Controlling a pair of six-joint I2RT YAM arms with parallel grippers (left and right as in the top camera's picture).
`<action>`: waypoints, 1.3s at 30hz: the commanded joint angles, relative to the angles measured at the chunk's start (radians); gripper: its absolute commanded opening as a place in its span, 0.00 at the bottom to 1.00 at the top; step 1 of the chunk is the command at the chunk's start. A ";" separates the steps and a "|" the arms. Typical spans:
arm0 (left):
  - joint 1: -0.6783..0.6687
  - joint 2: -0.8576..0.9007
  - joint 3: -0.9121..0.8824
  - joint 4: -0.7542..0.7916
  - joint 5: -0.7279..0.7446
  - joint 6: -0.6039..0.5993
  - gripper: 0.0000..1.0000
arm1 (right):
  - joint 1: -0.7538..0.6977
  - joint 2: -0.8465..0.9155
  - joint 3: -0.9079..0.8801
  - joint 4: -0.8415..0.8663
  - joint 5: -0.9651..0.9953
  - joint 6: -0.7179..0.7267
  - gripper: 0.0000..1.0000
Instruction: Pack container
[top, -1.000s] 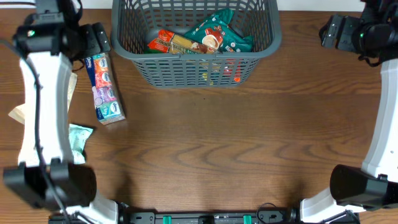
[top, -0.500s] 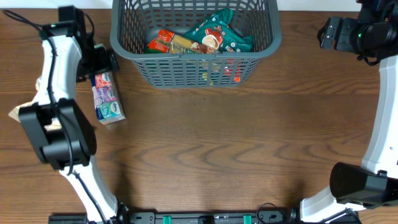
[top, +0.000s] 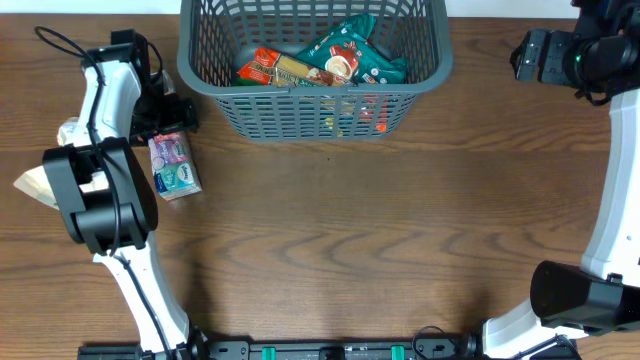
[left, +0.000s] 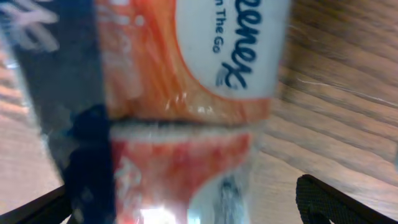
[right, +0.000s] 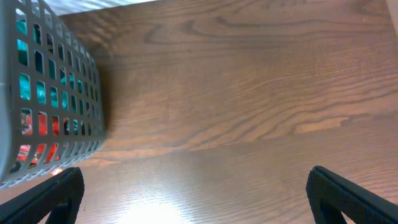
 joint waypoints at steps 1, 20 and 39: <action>0.005 0.050 -0.007 0.000 0.006 0.018 0.99 | -0.006 0.009 -0.004 -0.012 0.007 -0.020 0.99; 0.027 0.042 -0.009 -0.089 -0.005 0.017 0.51 | -0.007 0.009 -0.004 -0.034 0.015 -0.032 0.99; 0.027 -0.518 0.083 -0.058 -0.005 -0.002 0.06 | -0.007 0.009 -0.004 -0.036 0.040 -0.039 0.99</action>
